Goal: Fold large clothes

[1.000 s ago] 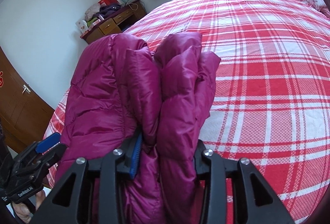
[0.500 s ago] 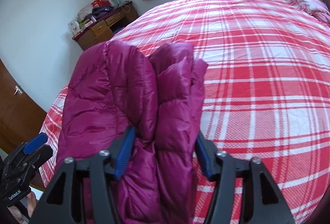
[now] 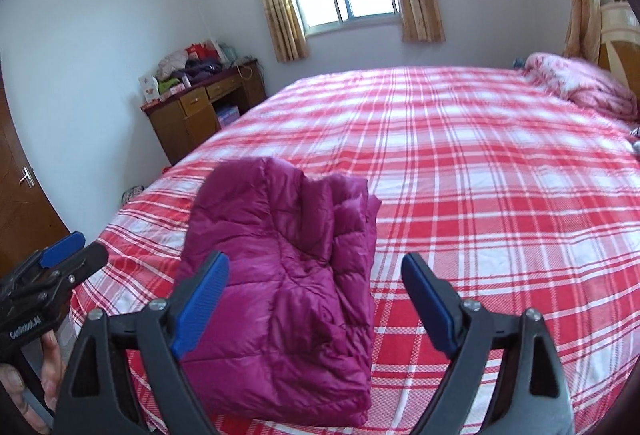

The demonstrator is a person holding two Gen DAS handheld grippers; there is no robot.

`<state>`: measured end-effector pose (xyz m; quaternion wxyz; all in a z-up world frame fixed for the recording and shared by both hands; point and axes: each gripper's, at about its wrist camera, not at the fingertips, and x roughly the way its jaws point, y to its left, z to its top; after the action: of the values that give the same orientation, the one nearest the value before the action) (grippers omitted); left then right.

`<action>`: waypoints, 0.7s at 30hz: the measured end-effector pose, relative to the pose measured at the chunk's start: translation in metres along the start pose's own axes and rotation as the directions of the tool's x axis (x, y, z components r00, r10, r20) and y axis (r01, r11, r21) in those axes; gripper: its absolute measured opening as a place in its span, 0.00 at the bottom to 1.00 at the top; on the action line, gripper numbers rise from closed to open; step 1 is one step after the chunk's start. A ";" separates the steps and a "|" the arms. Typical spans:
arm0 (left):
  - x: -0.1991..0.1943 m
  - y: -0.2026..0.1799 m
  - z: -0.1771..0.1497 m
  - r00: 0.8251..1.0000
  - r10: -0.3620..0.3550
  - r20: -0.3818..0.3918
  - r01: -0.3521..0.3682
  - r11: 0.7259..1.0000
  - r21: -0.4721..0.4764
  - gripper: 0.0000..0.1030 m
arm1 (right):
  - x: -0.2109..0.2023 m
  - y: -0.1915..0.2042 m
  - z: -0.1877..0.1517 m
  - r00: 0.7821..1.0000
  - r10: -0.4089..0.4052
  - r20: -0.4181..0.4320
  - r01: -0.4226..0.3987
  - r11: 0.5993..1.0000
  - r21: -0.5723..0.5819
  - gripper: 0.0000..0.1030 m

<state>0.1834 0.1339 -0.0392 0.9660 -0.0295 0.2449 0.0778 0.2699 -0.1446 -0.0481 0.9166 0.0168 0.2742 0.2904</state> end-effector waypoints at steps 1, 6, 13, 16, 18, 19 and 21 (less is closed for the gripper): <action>-0.005 0.000 0.002 1.000 -0.006 0.015 0.007 1.000 -0.003 0.80 | -0.006 0.005 0.001 1.000 0.000 0.015 0.000 1.000 -0.013 0.89; -0.021 -0.002 0.008 0.998 -0.023 0.052 0.024 1.000 -0.008 0.81 | -0.029 0.020 0.004 0.998 -0.010 0.069 0.015 0.998 -0.068 0.94; -0.027 -0.004 0.011 0.997 -0.024 0.071 0.025 1.000 -0.010 0.81 | -0.047 0.027 0.003 0.993 -0.020 0.112 0.031 0.995 -0.096 0.97; -0.030 -0.004 0.010 0.997 -0.021 0.077 0.022 1.000 -0.014 0.81 | -0.051 0.026 0.002 0.993 -0.017 0.118 0.028 0.996 -0.088 0.97; -0.031 -0.003 0.011 0.997 -0.024 0.078 0.025 0.999 -0.022 0.81 | -0.053 0.026 0.002 0.992 -0.019 0.123 0.030 0.996 -0.087 0.97; -0.033 -0.002 0.010 0.997 -0.024 0.079 0.026 0.999 -0.025 0.81 | -0.054 0.026 0.002 0.992 -0.020 0.125 0.031 0.996 -0.087 0.97; -0.033 -0.001 0.011 0.996 -0.019 0.083 0.021 0.999 -0.028 0.81 | -0.054 0.026 0.001 0.992 -0.016 0.126 0.028 0.996 -0.088 0.97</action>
<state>0.1598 0.1290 -0.0138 0.9755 -0.0426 0.2034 0.0726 0.2199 -0.1521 -0.0153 0.9350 -0.0092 0.2031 0.2907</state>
